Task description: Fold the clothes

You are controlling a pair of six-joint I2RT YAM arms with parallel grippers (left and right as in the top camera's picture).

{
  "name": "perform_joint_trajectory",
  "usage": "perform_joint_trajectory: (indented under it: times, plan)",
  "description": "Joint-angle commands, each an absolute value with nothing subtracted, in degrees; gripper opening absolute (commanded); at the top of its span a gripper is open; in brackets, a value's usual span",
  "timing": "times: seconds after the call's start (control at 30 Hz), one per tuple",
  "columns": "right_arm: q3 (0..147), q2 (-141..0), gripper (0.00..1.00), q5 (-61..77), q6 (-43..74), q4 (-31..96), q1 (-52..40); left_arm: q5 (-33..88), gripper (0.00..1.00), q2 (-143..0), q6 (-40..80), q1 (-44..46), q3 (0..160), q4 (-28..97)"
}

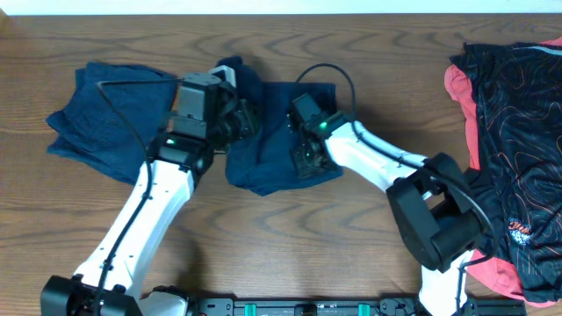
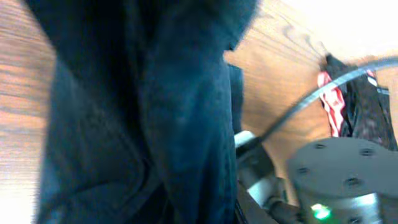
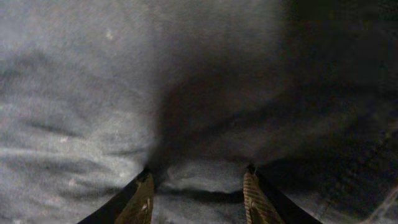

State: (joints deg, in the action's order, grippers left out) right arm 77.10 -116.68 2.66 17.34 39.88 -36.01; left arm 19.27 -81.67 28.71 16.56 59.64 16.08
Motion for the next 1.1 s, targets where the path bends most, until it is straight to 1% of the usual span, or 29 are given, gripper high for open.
perform_joint_trajectory:
  times: [0.0,0.13,0.17,0.2,0.27,0.33,0.47,0.5,0.6,0.67,0.87,1.07]
  plan:
    - [75.6,-120.0,0.45,6.1,21.5,40.6,-37.8,19.9,0.25,-83.7,29.0,19.3,61.1,14.7]
    - [75.6,-120.0,0.46,4.7,23.6,42.2,-37.5,19.9,0.26,-85.9,29.0,21.3,61.1,12.6]
    - [75.6,-119.8,0.47,3.7,24.5,43.0,-37.1,19.9,0.27,-86.3,29.1,21.6,61.1,12.2]
    - [75.6,-119.7,0.49,3.0,24.9,43.7,-36.8,20.2,0.3,-86.4,29.1,21.7,61.1,11.7]
    - [75.8,-118.8,0.51,1.6,24.9,45.4,-35.6,22.0,0.33,-86.3,29.0,21.7,61.1,10.5]
    - [75.9,-116.6,0.51,0.5,24.8,46.7,-33.7,25.0,0.34,-85.6,29.0,21.6,61.1,8.4]
    - [76.1,-110.6,0.58,0.2,24.6,48.1,-29.4,25.3,0.36,-82.5,29.0,21.6,61.2,7.0]
    - [76.1,-109.0,0.6,0.2,24.1,48.1,-28.3,25.3,0.39,-81.6,29.0,21.6,61.2,6.7]
    - [76.1,-103.9,0.61,0.2,21.0,47.9,-25.2,25.3,0.45,-78.4,28.9,21.6,61.2,5.5]
    - [76.1,-100.8,0.61,0.2,18.9,48.1,-23.4,23.6,0.47,-76.5,28.1,21.3,61.2,5.5]
    - [76.1,-95.4,0.62,6.3,10.9,49.4,-20.9,13.7,0.47,-75.7,28.1,20.3,61.1,12.4]
    - [76.1,-97.1,0.65,21.1,5.0,49.8,-22.2,12.1,0.48,-80.3,28.1,20.3,60.6,20.3]
